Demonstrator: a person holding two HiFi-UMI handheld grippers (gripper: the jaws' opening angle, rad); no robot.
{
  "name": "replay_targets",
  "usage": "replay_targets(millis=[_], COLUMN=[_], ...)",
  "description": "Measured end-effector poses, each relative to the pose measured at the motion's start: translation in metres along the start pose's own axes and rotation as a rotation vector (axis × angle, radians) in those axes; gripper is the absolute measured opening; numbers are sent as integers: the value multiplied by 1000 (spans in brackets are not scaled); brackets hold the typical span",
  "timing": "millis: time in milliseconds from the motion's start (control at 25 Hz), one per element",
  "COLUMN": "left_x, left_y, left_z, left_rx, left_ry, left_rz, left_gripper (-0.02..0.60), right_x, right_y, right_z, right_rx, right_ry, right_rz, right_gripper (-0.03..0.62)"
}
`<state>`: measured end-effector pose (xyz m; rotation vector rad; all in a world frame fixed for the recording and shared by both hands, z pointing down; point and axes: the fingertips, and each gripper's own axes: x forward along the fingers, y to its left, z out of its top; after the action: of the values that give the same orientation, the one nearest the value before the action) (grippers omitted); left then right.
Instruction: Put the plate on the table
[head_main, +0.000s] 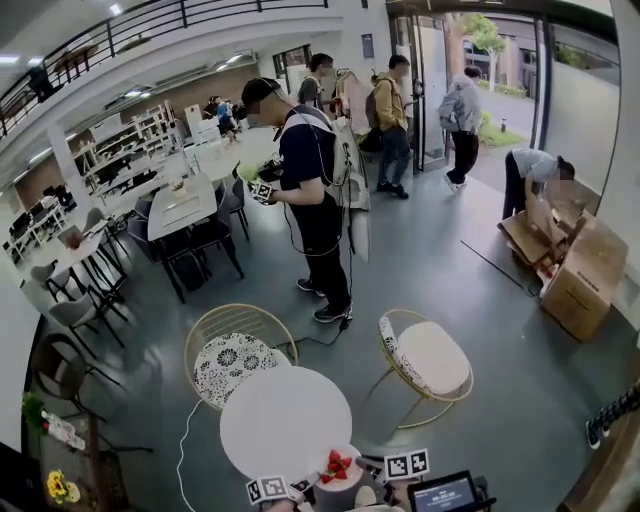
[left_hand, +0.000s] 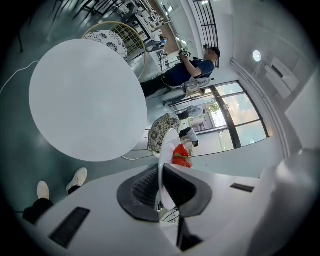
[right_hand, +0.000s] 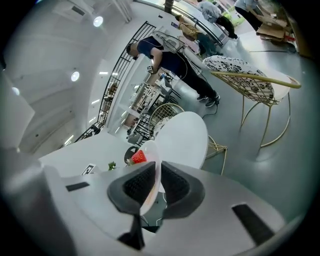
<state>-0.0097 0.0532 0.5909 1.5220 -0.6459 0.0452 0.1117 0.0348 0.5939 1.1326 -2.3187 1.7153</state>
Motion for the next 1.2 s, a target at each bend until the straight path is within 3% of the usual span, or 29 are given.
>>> replay_targets(millis=[400,760,1200], left_x=[15,14,18], left_y=[-2,0,37], left_z=[24,39,63], left_rx=[3,18,-20], left_ry=[-69,-85,-105], left_rz=[53,62,114], left_gripper=[15,15,15], right_x=[23,42,79], right_y=[-9,-10,-4], right_z=[28,38,31], right_rx=[-14,5,26], right_ry=[93,85,146], right_rz=[59,114,93], right_gripper=[43,41,38])
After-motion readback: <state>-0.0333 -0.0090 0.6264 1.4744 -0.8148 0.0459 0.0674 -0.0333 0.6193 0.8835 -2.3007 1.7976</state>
